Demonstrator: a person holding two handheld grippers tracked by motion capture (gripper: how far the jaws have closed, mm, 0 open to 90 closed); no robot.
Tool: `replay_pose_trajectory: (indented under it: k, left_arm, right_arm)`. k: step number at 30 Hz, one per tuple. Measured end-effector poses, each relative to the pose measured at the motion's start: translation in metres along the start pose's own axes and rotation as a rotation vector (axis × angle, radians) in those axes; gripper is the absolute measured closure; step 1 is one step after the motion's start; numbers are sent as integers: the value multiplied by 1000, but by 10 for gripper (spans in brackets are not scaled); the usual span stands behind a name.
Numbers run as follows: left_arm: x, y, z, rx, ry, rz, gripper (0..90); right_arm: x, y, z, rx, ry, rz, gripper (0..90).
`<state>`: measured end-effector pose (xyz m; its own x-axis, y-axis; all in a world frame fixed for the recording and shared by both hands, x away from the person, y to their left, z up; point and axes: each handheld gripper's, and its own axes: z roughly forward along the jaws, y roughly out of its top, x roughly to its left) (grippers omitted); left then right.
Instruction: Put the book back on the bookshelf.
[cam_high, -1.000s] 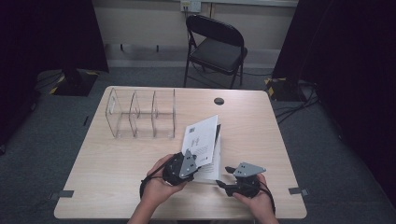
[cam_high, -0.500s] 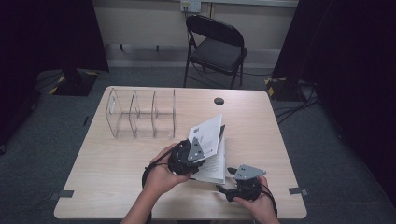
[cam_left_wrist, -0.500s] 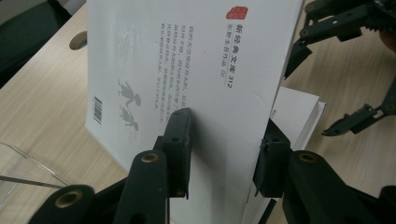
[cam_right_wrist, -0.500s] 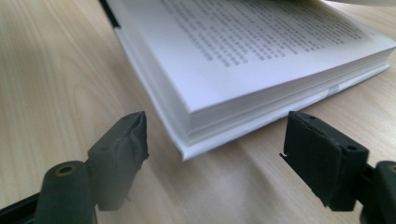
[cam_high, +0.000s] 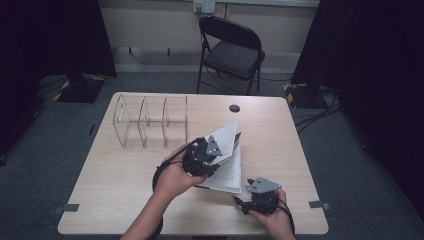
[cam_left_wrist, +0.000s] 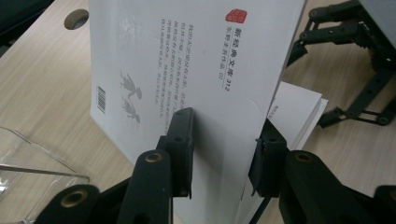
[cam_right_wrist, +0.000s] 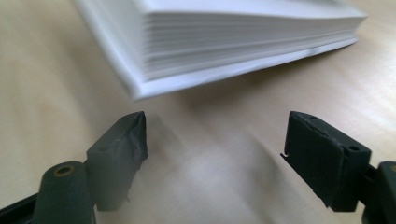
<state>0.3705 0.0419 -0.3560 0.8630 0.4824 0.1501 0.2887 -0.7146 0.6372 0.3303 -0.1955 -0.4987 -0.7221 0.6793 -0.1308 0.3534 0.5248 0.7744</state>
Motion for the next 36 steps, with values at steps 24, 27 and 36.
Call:
replay_pose_trajectory:
  k: [24, 27, 36]
  left_arm:
    - [-9, 21, -36, -7, -136, -14, 808]
    - [-22, 24, -29, 30, -113, 40, 807]
    - [-23, 29, -25, 46, -139, 64, 807]
  right_arm:
    - [7, 18, -24, -253, -93, -177, 224]
    - [7, 18, -24, -251, -94, -181, 243]
    - [16, 21, -28, -255, -137, -367, 298]
